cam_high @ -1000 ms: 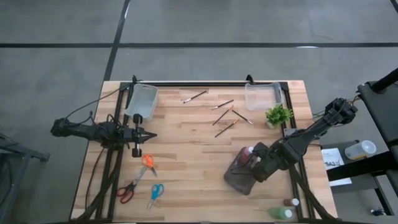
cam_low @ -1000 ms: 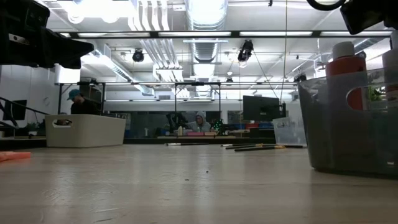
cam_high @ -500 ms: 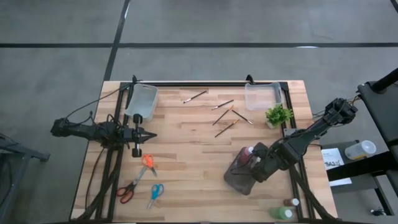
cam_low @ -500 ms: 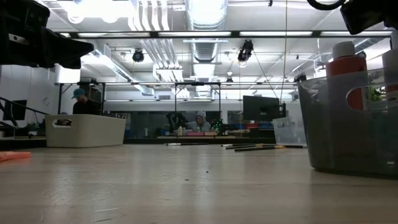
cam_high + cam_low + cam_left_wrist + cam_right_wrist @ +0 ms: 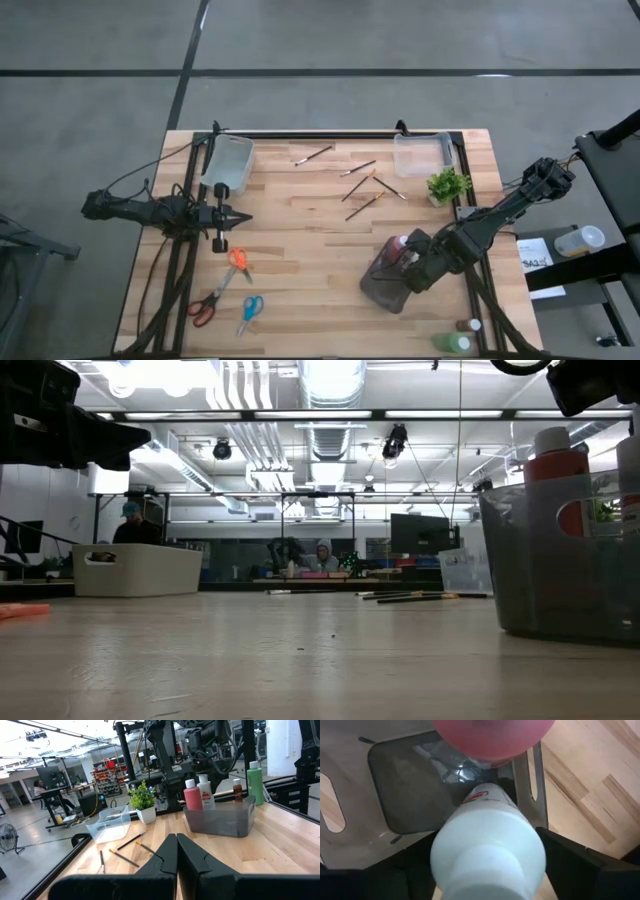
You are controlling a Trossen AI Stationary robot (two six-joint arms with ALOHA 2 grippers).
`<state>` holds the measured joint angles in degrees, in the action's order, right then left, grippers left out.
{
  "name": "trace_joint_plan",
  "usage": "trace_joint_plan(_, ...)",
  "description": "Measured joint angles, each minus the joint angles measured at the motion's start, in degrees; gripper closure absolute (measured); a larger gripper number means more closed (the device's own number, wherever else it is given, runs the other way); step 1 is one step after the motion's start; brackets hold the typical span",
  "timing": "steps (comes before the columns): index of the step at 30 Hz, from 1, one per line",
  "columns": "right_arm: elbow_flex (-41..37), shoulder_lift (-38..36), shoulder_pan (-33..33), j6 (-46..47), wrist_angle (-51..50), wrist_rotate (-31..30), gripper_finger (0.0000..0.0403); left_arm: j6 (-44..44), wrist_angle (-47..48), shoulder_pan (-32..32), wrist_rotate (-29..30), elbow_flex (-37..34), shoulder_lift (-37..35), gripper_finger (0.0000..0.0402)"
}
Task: Pick & Place Paint Supplies
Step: Put the white paint bottle into the black bin, then put the brown paint bottle into the black bin
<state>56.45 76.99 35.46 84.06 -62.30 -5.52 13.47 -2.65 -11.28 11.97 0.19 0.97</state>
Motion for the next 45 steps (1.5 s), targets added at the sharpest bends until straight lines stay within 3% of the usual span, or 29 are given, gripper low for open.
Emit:
trace_joint_plan(15,1.6,0.0,0.0,0.6,-1.5,0.0,0.0077,0.0,0.0,0.0,0.0,0.0,0.0,0.0401)
trace_joint_plan(35,18.4,0.0,0.8,-0.5,-15.7,-2.4,0.0077,0.0,0.0,0.0,0.0,0.0,0.0,0.0401)
trace_joint_plan(45,22.7,0.0,6.9,0.7,-16.3,-3.6,0.0077,0.0,0.0,0.0,0.0,0.0,0.0,0.0401)
